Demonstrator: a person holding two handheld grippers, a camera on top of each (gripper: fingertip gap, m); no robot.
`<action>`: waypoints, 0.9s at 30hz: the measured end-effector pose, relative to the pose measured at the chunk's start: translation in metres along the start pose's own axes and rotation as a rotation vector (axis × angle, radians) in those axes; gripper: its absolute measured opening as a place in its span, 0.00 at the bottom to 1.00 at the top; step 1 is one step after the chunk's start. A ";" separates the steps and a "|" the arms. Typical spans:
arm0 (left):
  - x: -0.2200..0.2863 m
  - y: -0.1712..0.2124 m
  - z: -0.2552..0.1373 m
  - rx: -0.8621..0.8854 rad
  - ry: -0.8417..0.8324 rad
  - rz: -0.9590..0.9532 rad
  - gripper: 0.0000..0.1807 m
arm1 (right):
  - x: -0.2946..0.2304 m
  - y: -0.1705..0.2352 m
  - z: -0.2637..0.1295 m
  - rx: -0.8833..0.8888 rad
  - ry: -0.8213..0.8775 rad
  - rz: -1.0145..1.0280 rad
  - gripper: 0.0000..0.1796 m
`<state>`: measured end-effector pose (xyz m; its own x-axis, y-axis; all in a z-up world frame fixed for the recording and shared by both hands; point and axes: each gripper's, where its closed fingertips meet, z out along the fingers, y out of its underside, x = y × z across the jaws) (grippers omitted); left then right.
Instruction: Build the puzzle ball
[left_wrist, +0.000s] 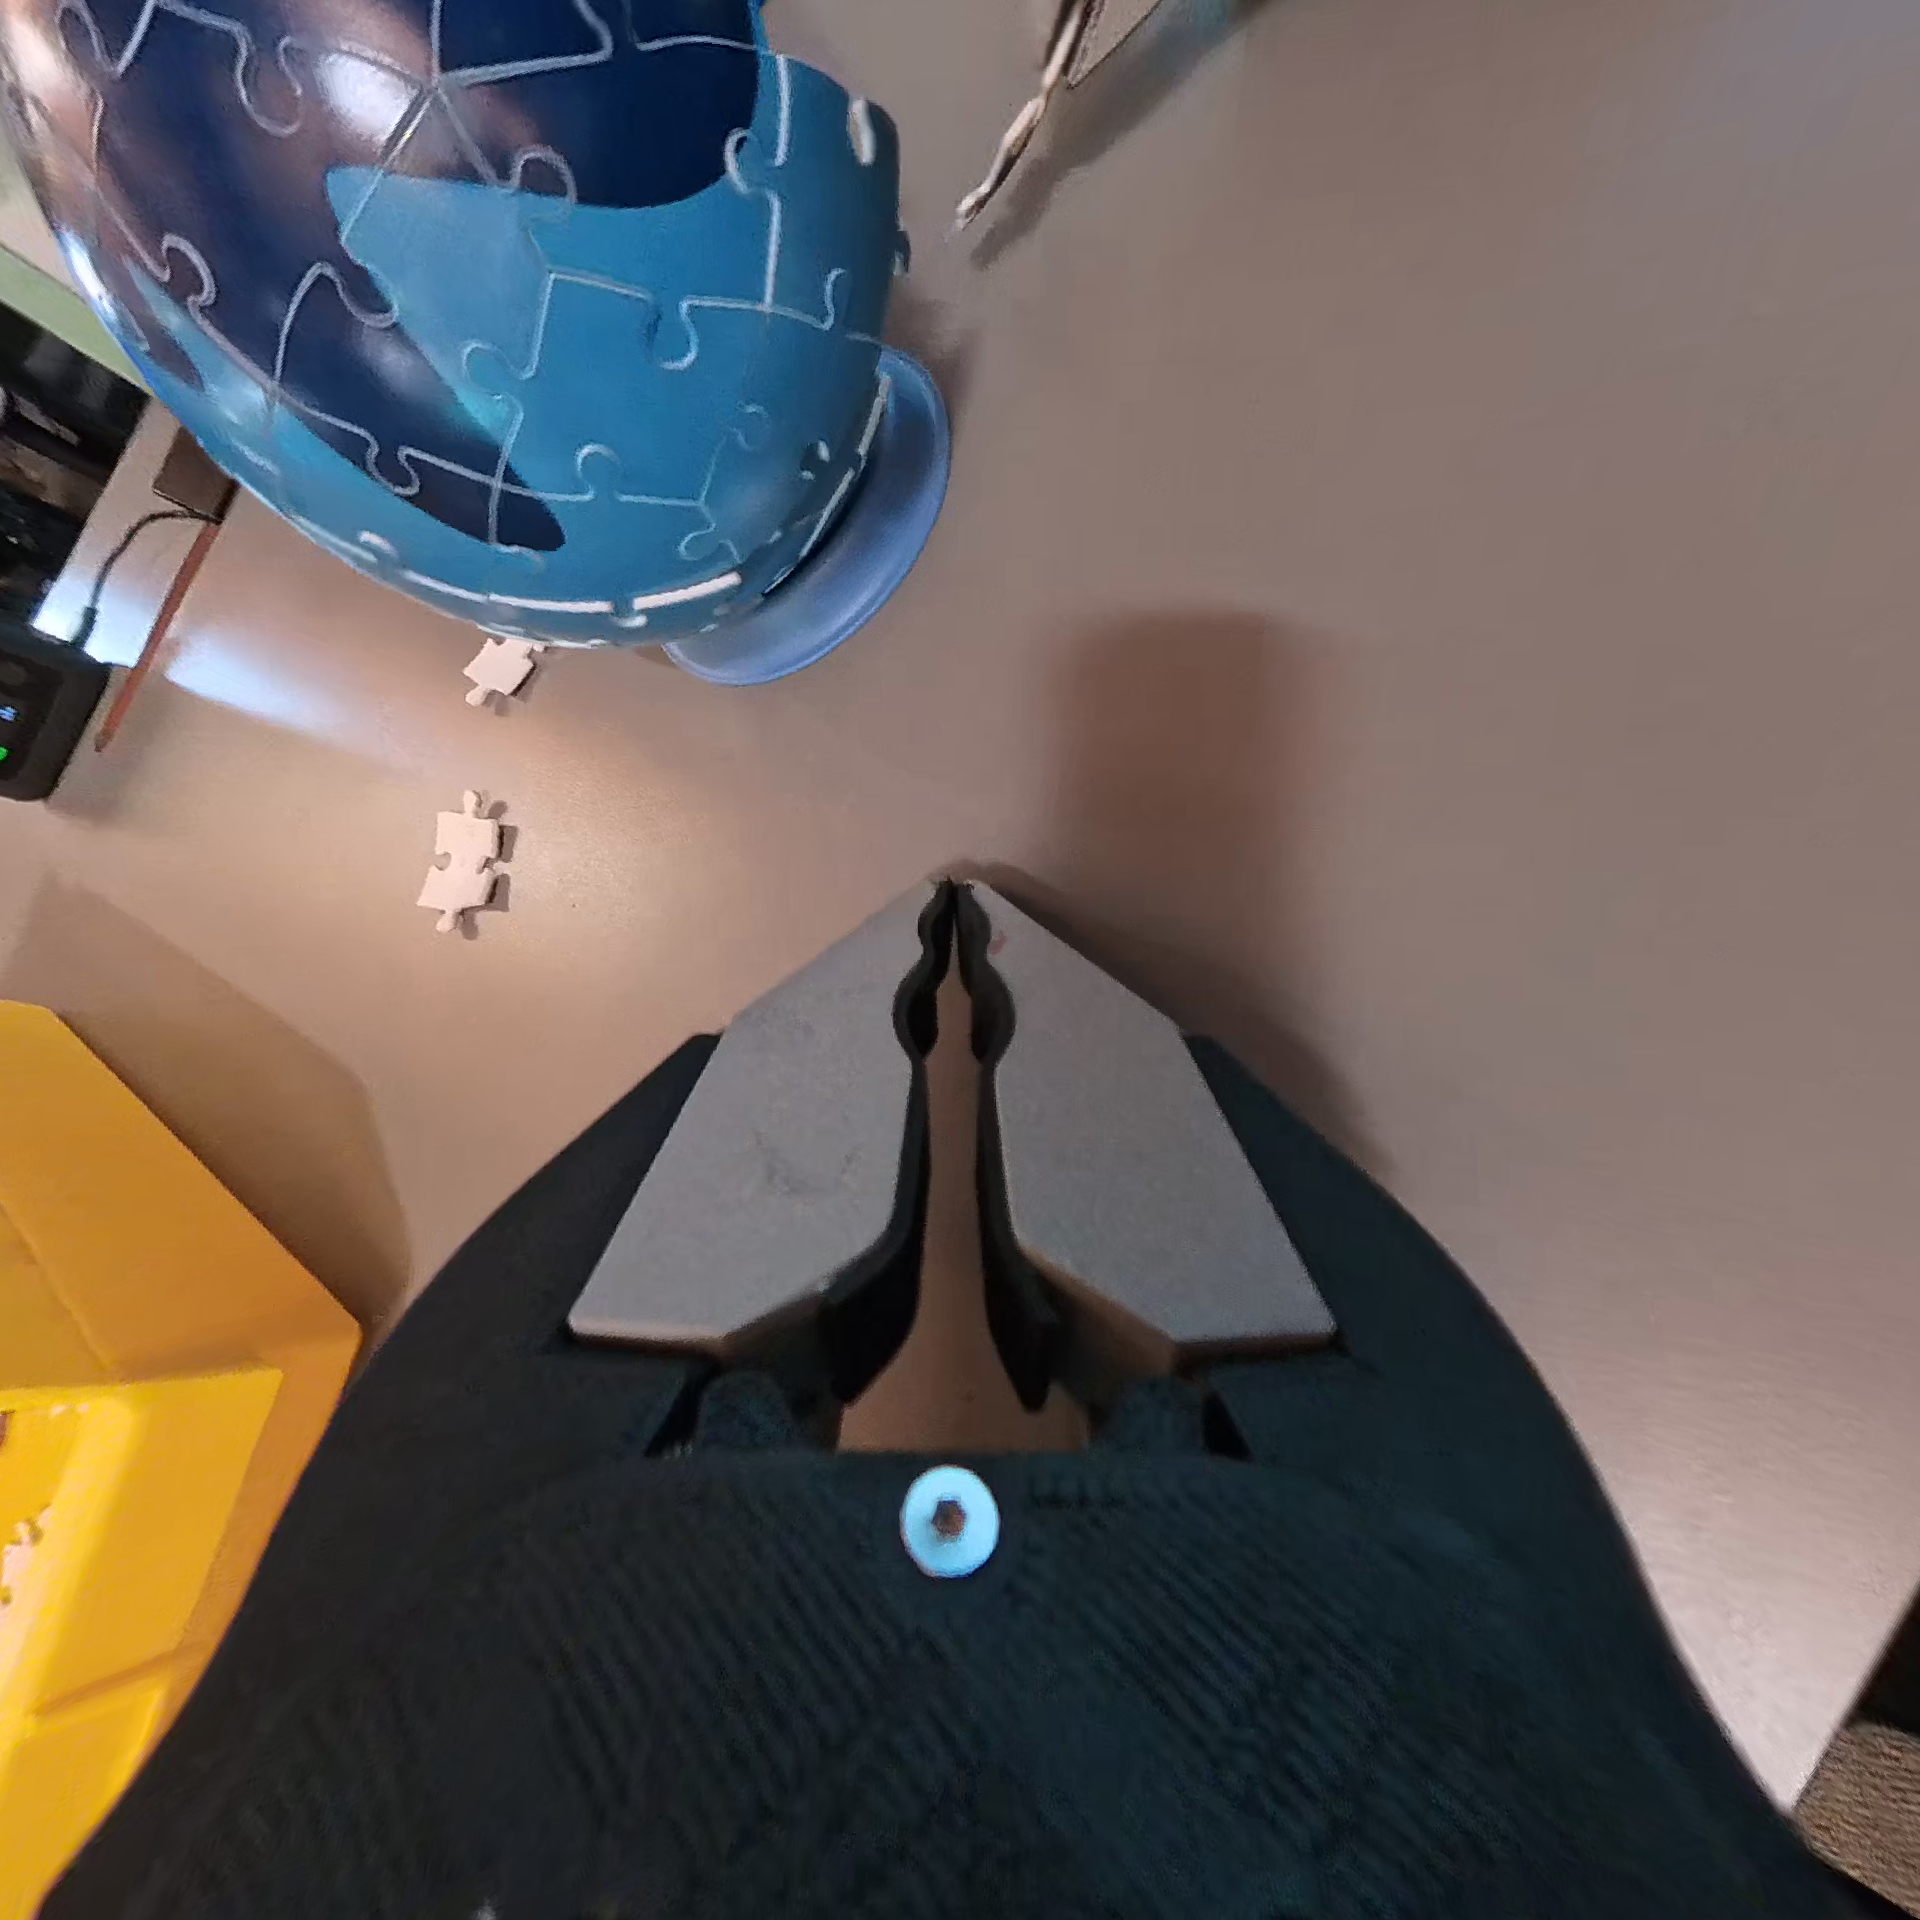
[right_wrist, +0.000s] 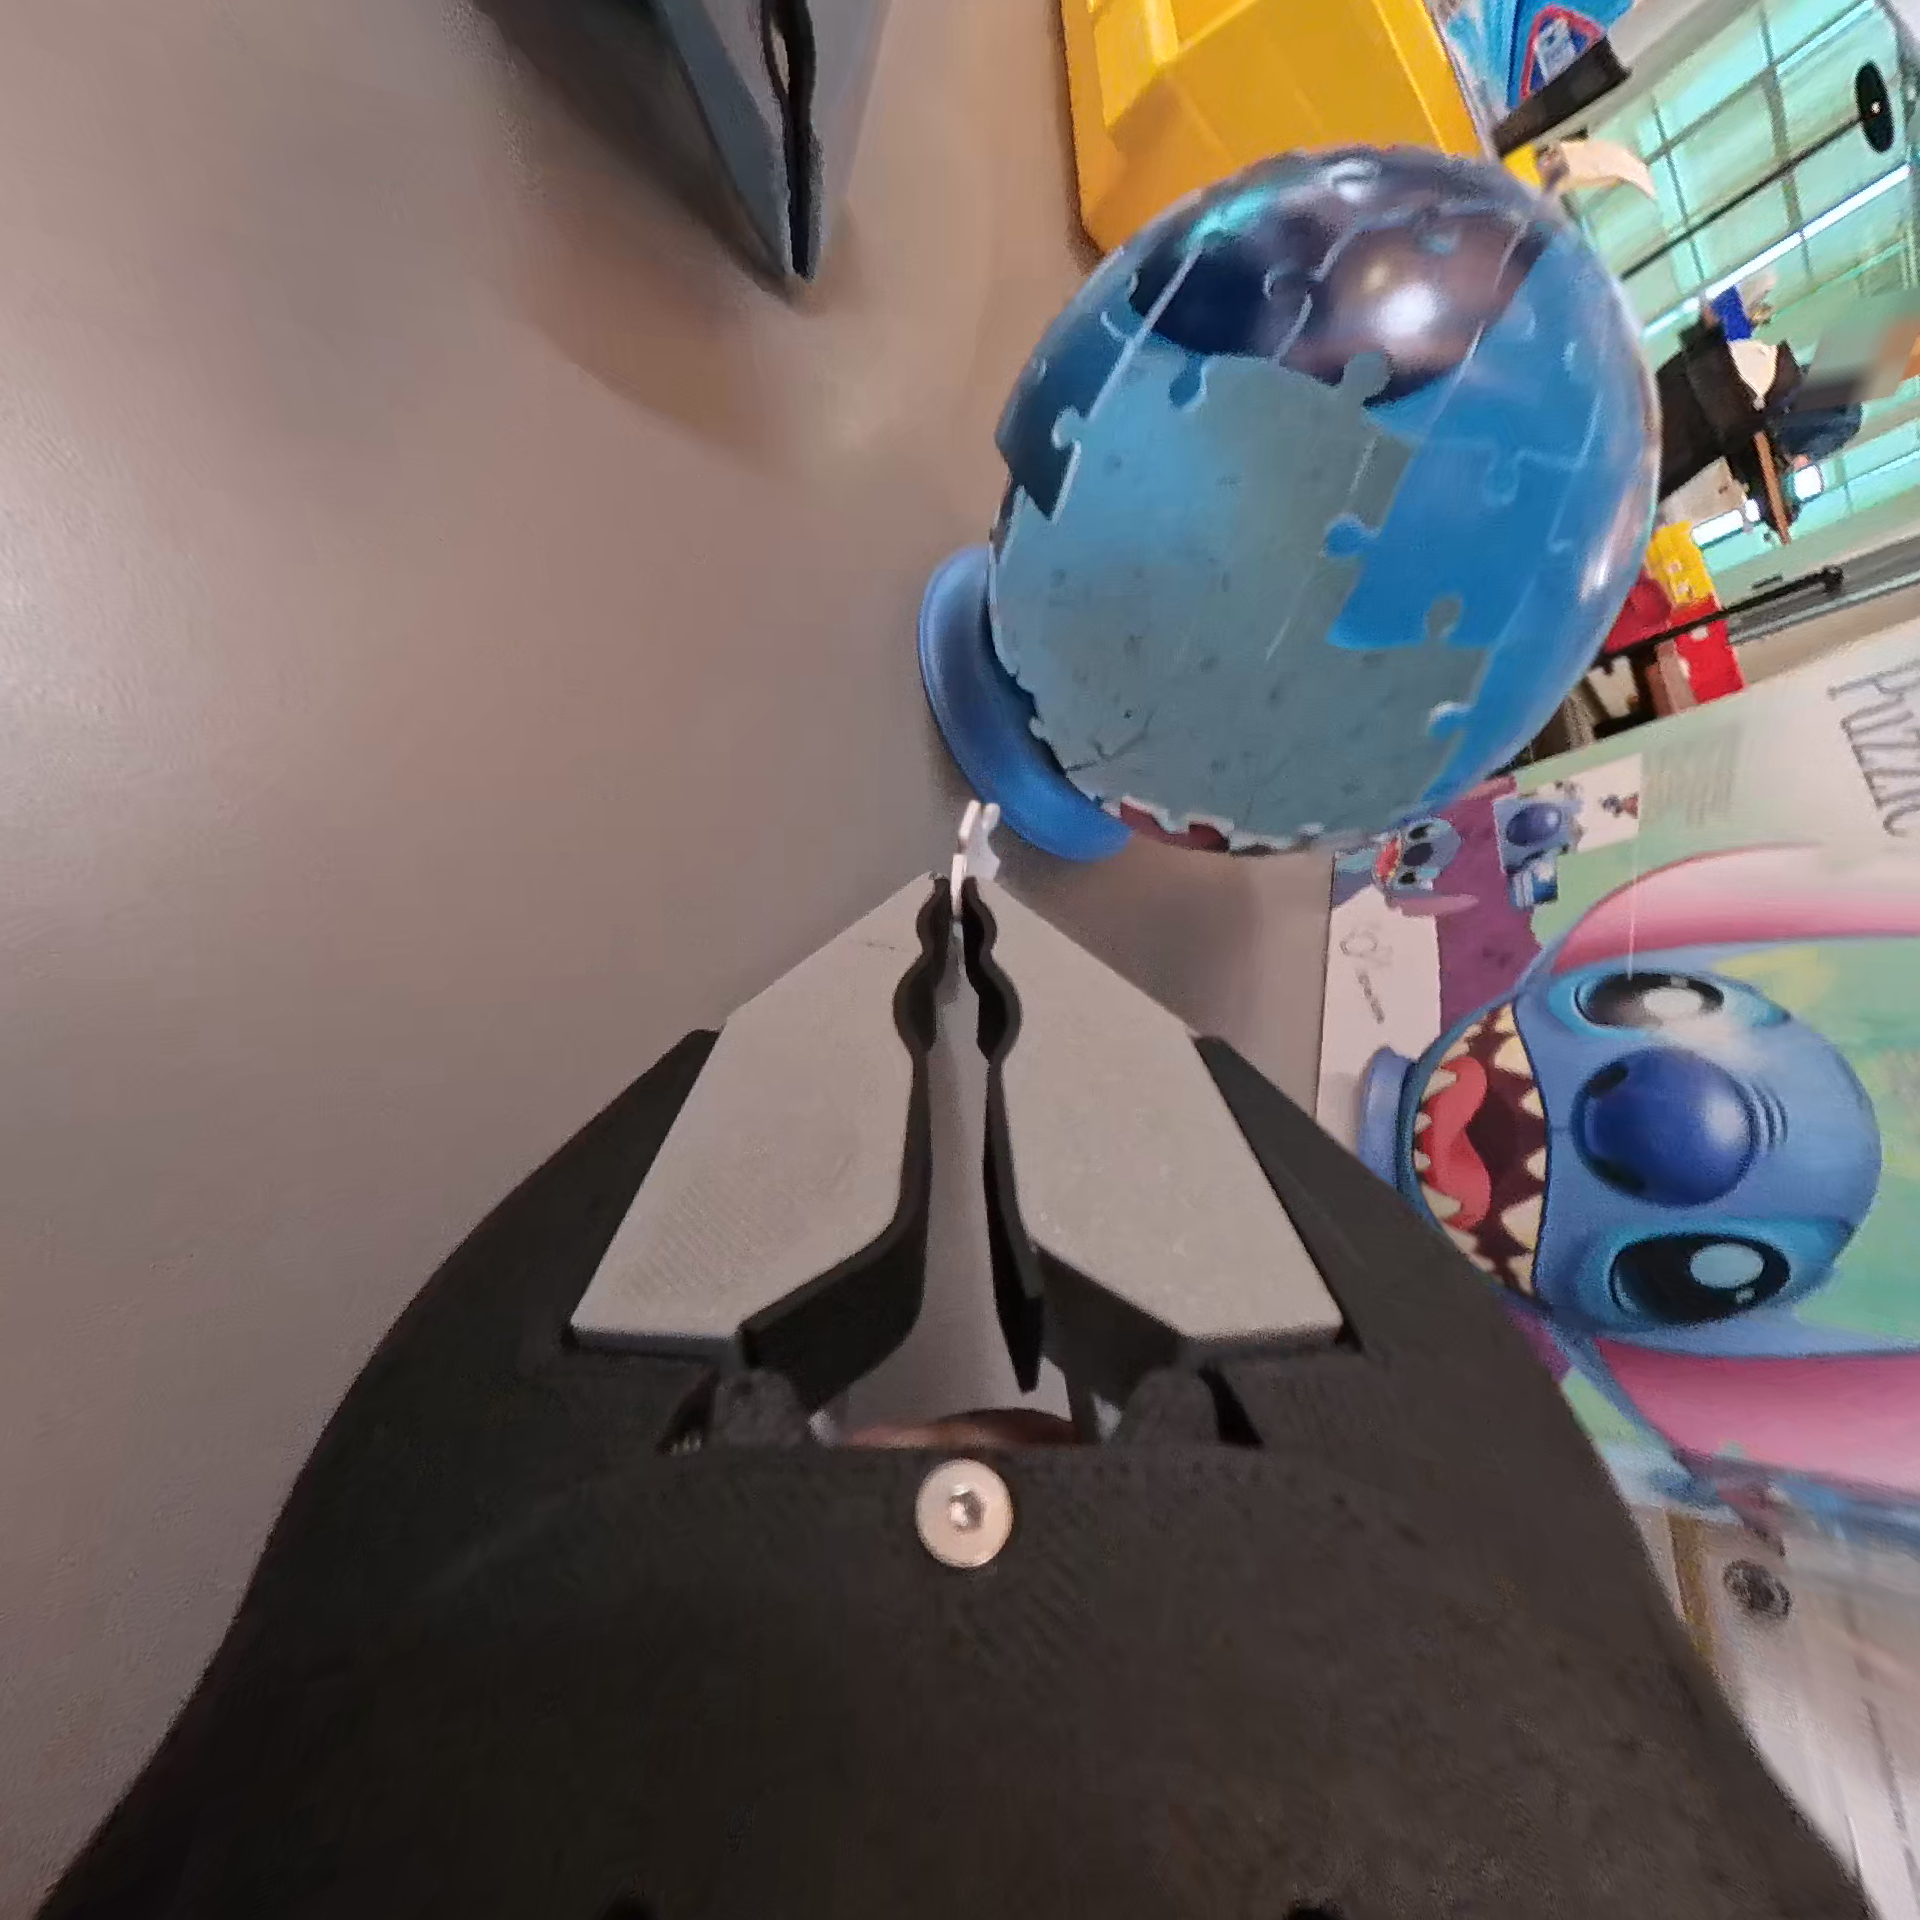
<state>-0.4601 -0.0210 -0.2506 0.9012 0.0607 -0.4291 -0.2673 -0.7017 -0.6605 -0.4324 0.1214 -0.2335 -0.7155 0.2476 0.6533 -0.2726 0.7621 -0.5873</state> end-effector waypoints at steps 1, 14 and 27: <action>0.000 0.000 0.000 -0.002 0.010 -0.021 0.00 | -0.001 0.003 -0.001 -0.004 0.004 0.013 0.00; -0.004 0.004 -0.002 -0.017 0.040 -0.154 0.01 | 0.001 0.029 -0.005 -0.117 0.057 0.035 0.00; -0.020 0.007 0.001 -0.010 0.118 -0.361 0.38 | 0.011 0.018 -0.026 -0.048 0.083 0.249 0.18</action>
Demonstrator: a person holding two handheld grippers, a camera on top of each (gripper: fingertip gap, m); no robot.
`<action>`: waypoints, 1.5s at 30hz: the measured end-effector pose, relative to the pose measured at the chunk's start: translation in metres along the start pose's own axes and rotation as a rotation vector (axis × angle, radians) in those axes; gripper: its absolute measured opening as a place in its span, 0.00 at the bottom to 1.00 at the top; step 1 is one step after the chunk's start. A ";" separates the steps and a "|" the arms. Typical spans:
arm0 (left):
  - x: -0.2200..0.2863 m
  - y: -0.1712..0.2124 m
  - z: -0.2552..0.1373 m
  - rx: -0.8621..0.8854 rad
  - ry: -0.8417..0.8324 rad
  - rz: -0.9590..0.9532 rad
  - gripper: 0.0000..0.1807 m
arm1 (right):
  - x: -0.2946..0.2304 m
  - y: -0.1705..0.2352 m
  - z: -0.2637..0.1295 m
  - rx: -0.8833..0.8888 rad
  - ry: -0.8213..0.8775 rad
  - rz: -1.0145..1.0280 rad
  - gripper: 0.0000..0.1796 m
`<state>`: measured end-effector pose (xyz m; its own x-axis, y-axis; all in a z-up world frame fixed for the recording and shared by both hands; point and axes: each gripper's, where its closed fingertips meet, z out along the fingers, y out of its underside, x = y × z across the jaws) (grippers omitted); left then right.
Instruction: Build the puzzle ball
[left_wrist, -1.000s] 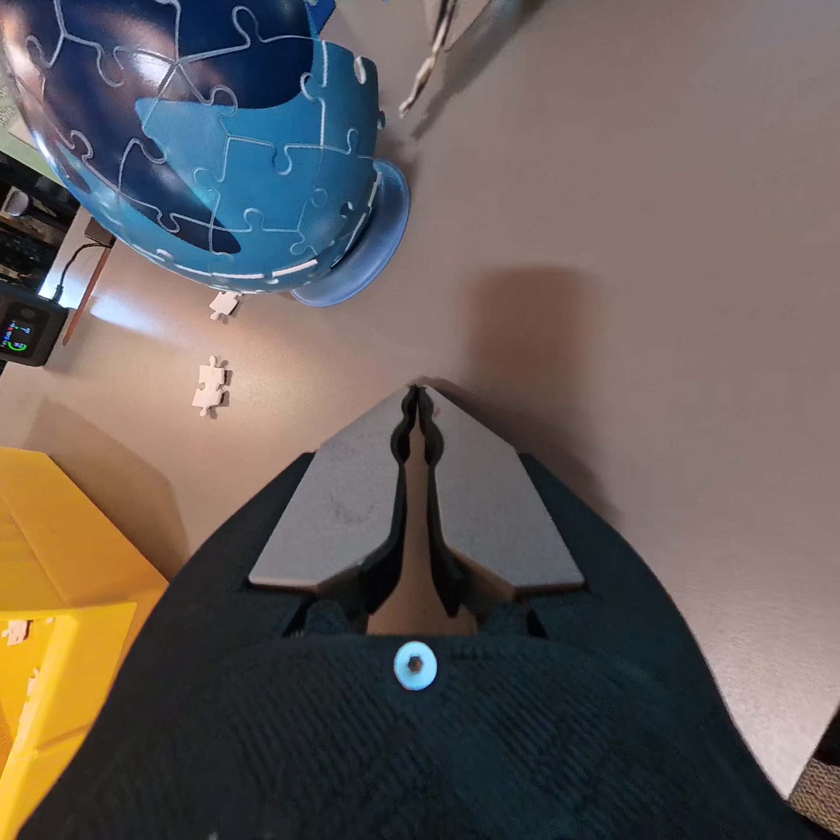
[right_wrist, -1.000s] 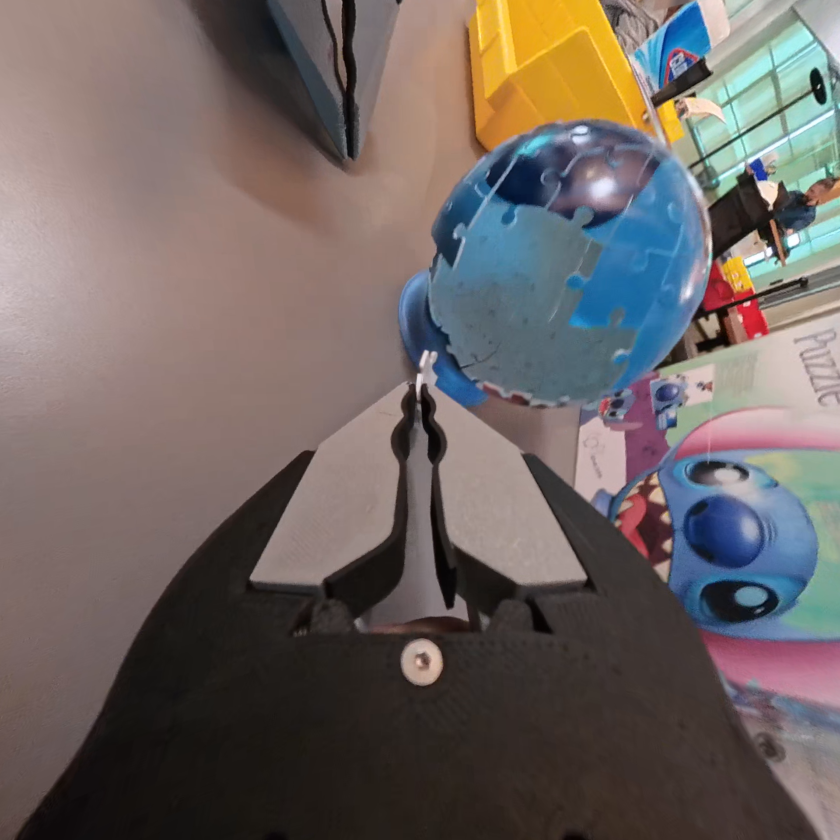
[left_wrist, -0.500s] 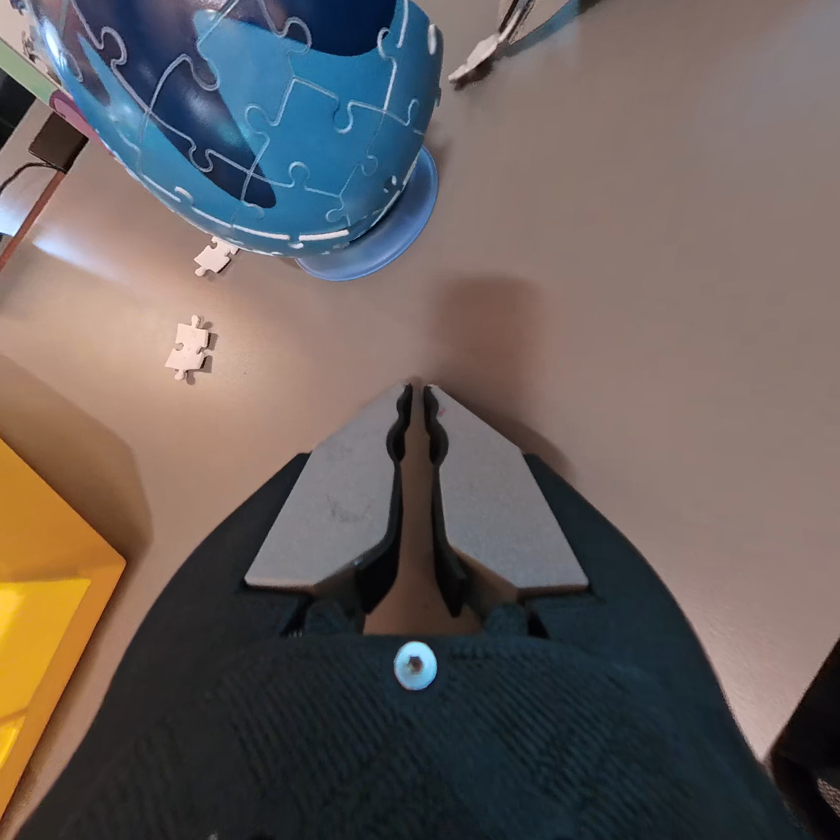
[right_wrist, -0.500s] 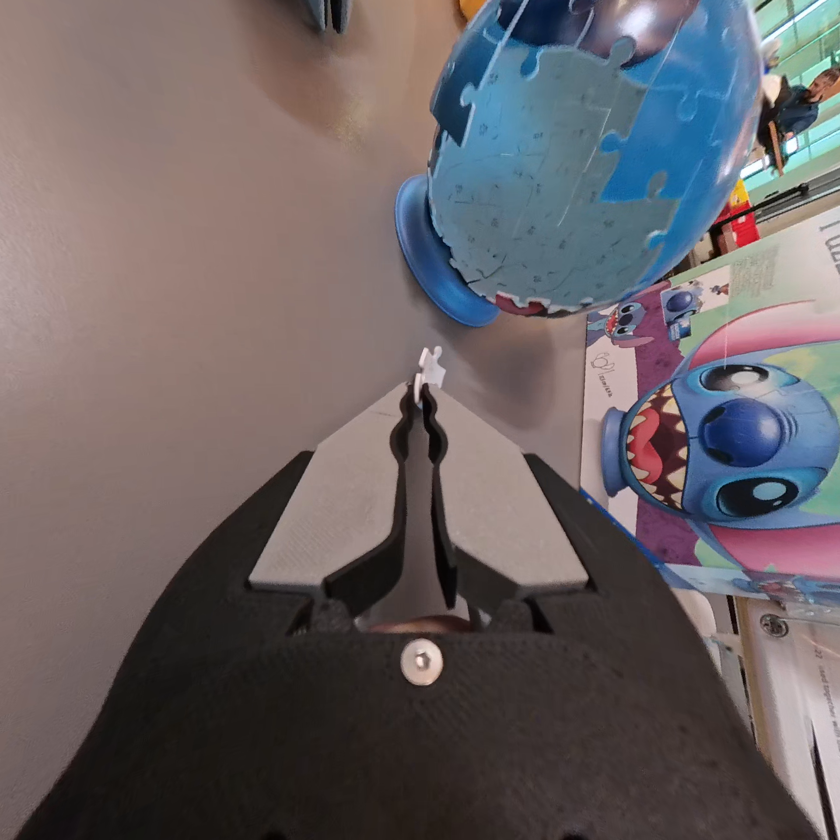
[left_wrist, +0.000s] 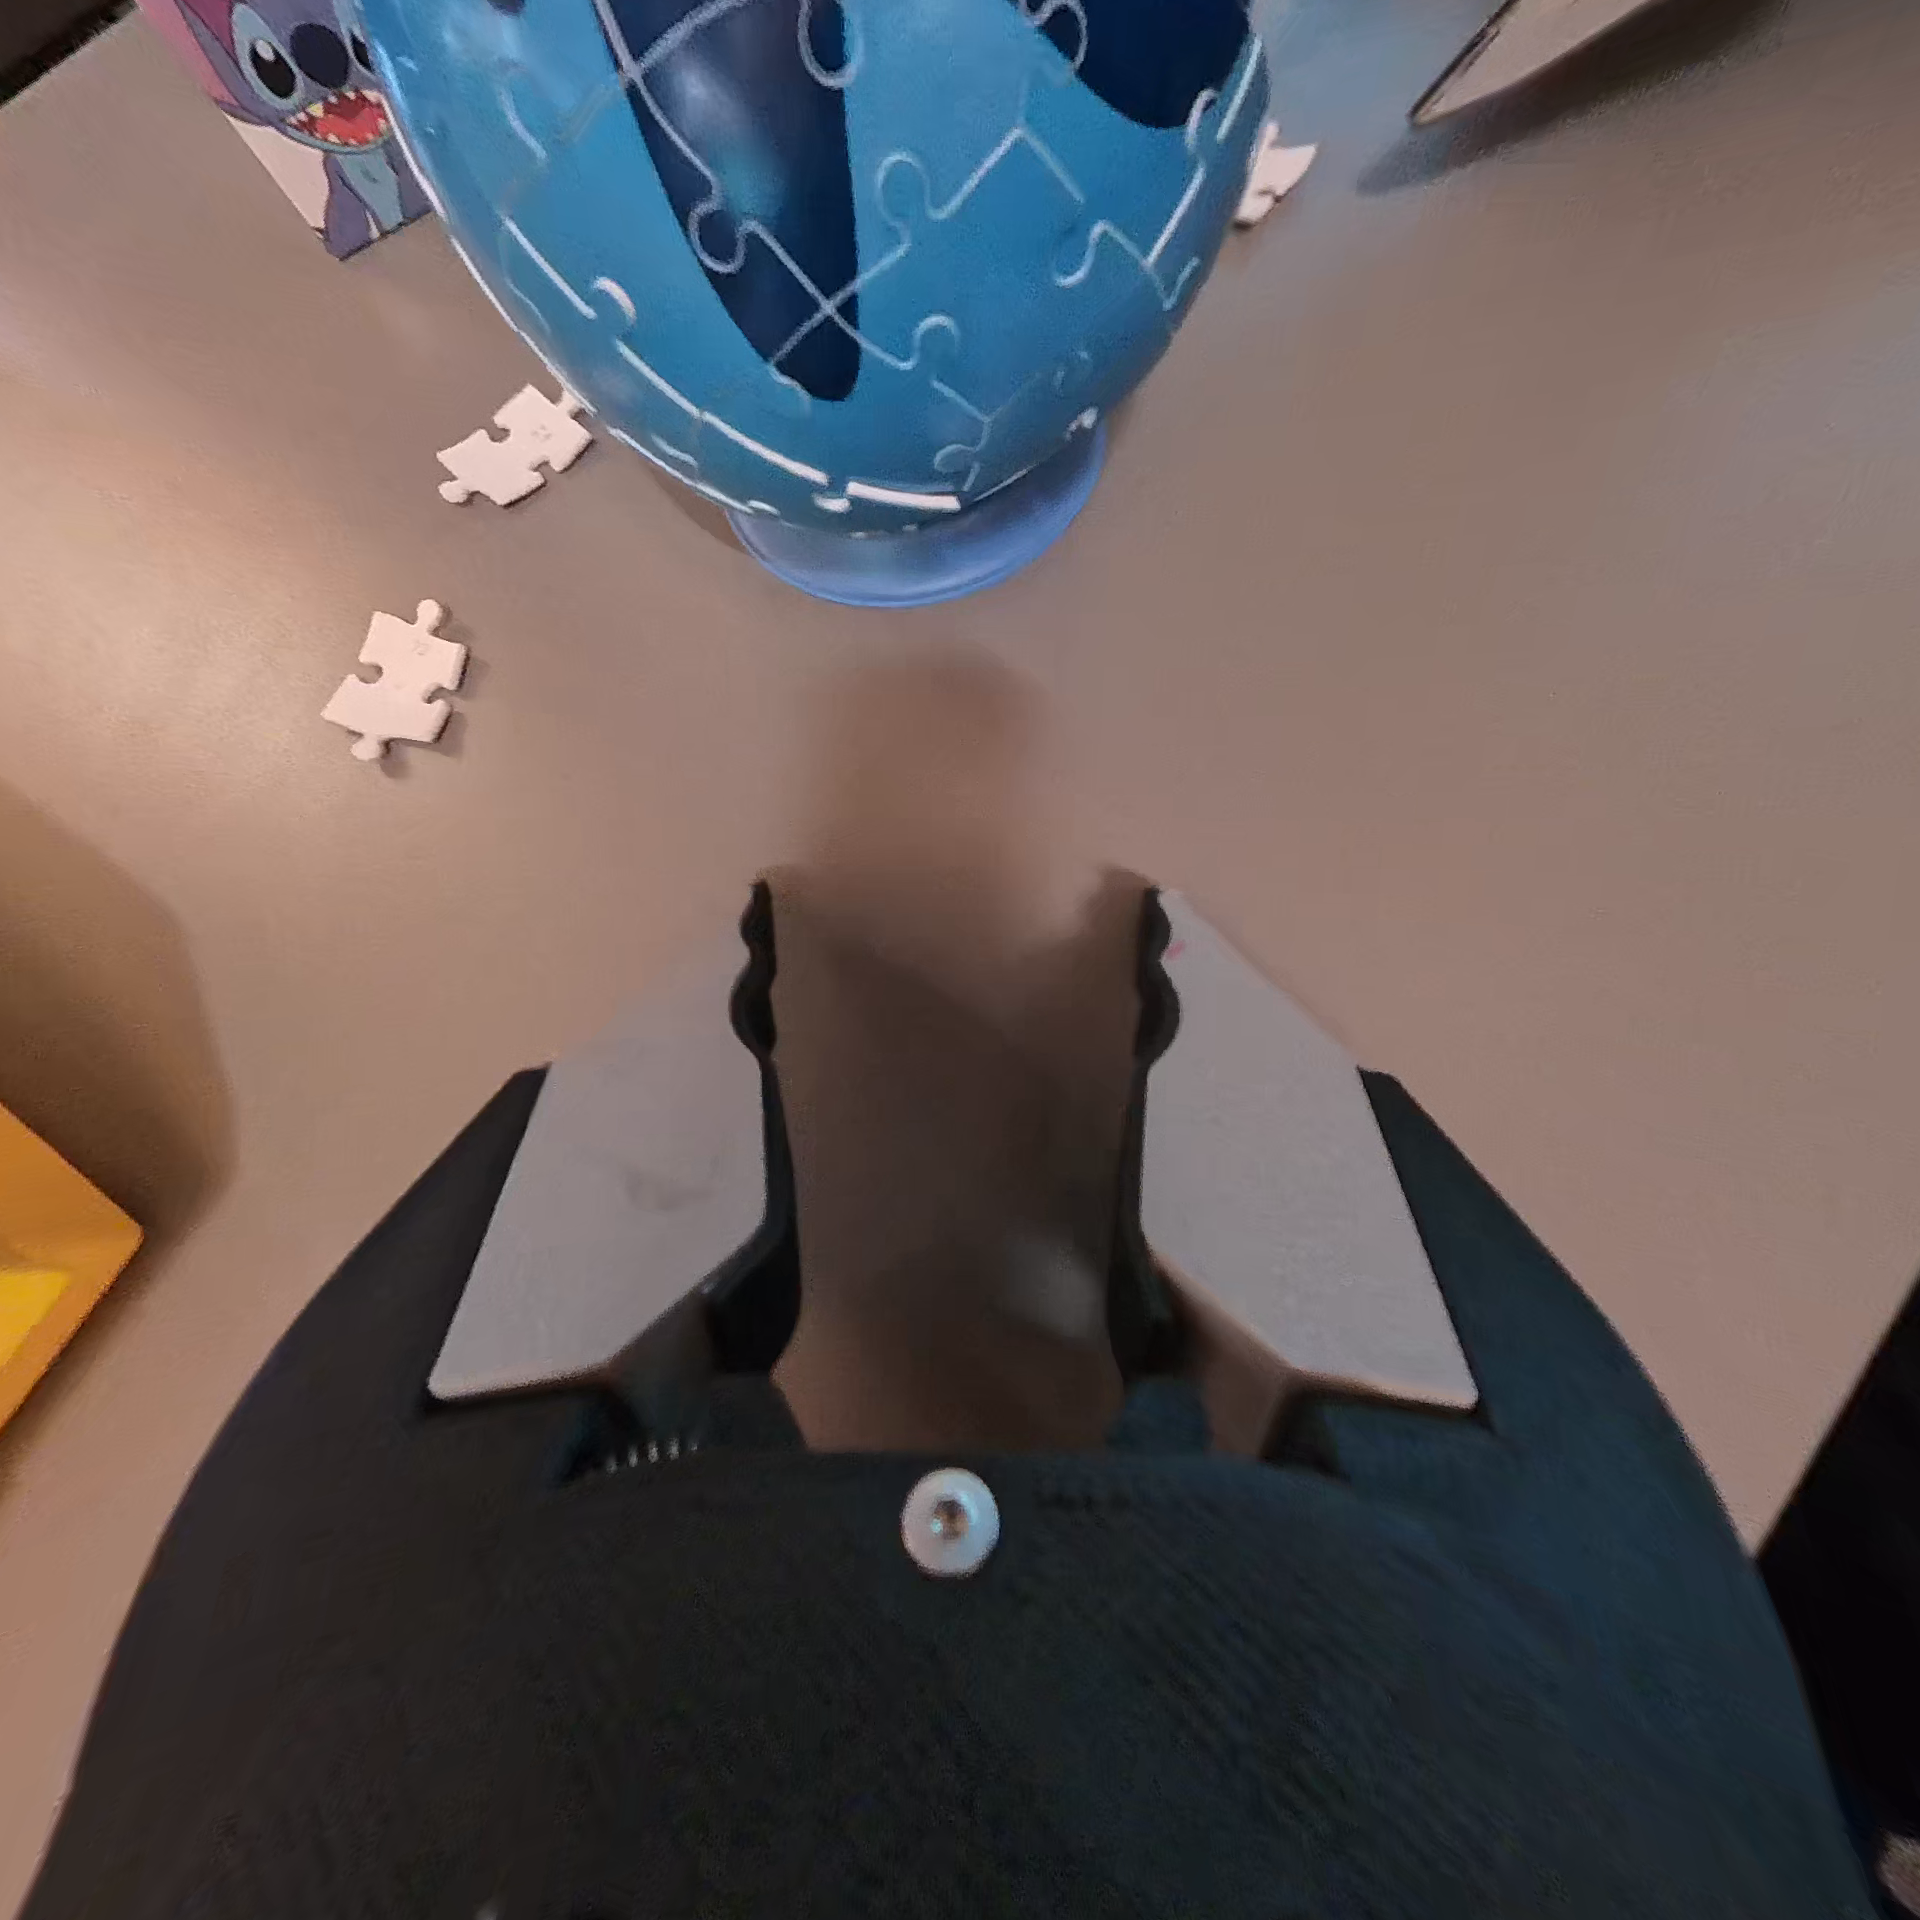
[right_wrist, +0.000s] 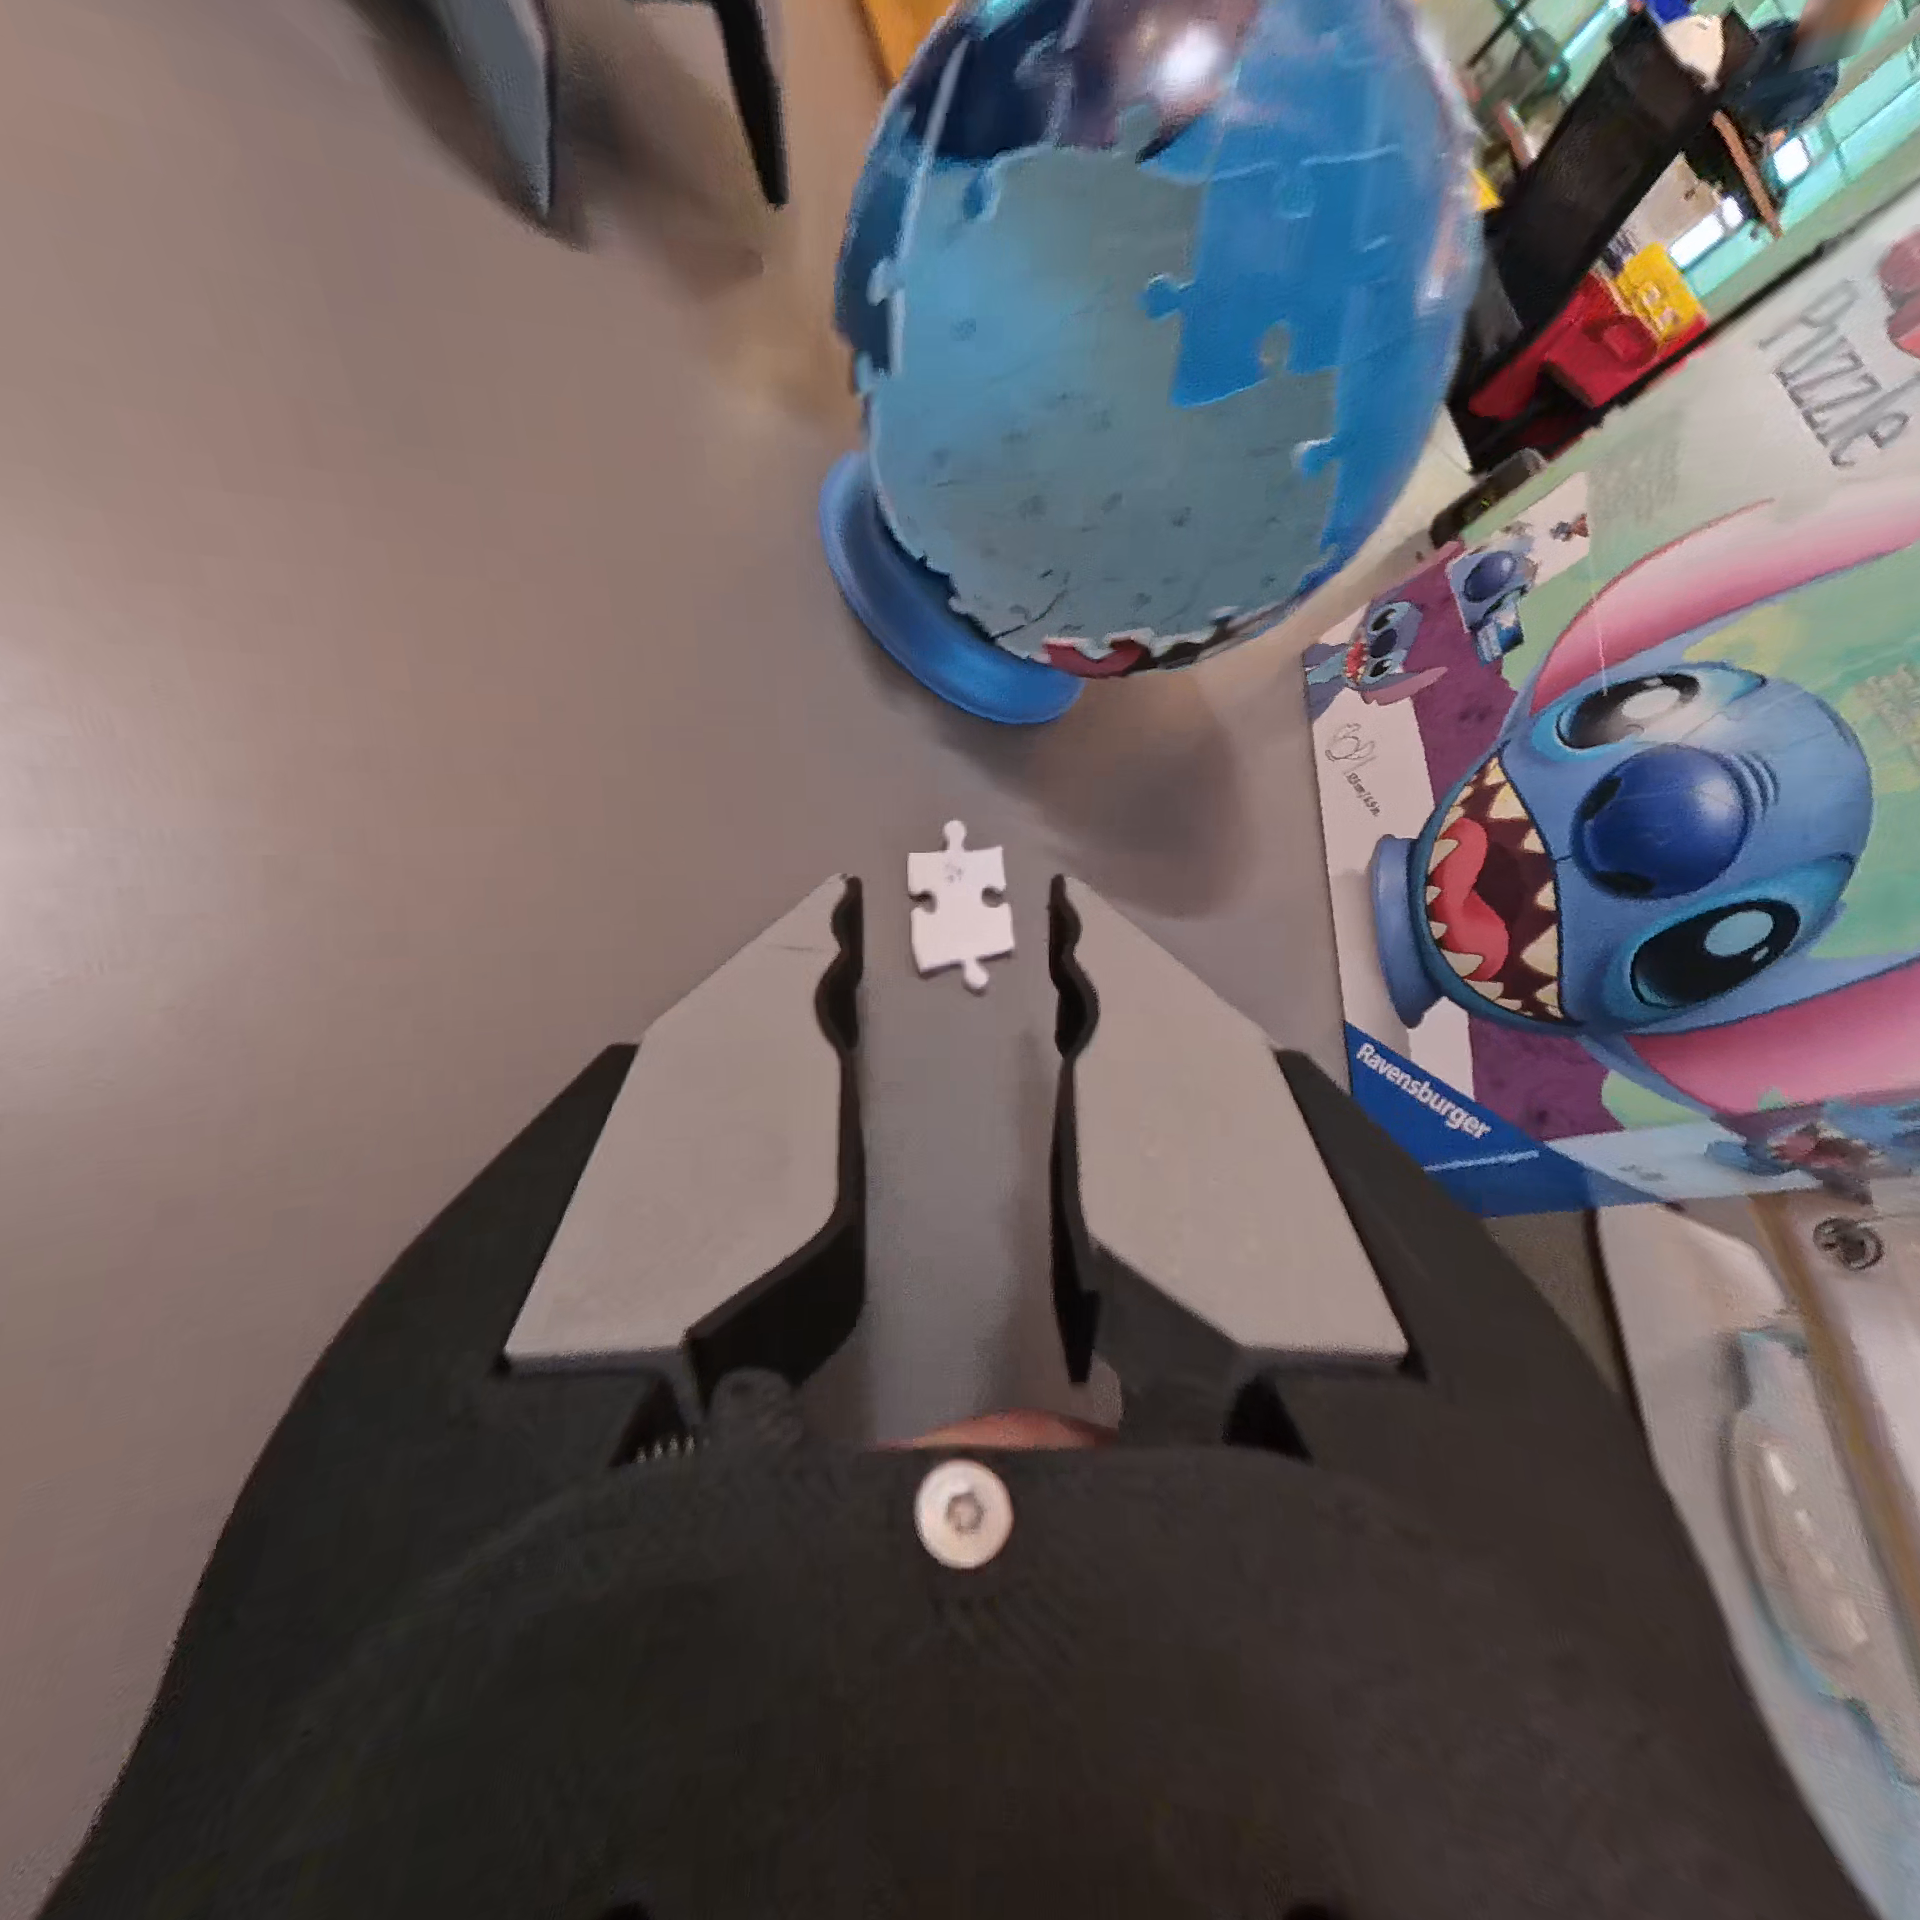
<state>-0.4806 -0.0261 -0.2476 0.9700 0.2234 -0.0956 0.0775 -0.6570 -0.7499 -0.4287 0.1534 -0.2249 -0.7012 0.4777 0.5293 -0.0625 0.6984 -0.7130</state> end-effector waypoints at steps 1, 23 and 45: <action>-0.002 -0.002 0.000 0.011 -0.005 0.007 0.39 | 0.005 -0.004 -0.002 0.019 0.005 0.045 0.20; -0.044 -0.076 0.018 -0.058 0.183 0.379 0.58 | 0.066 -0.036 0.065 0.162 -0.216 0.773 0.35; -0.042 -0.115 0.002 -0.276 0.307 0.716 0.58 | 0.018 -0.015 0.013 0.049 -0.247 0.621 0.39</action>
<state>-0.5304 0.0421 -0.1586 0.8228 -0.4966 -0.2762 -0.5682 -0.7279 -0.3839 -0.4494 0.1446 -0.2101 -0.7591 0.6428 -0.1025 0.3767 0.3055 -0.8745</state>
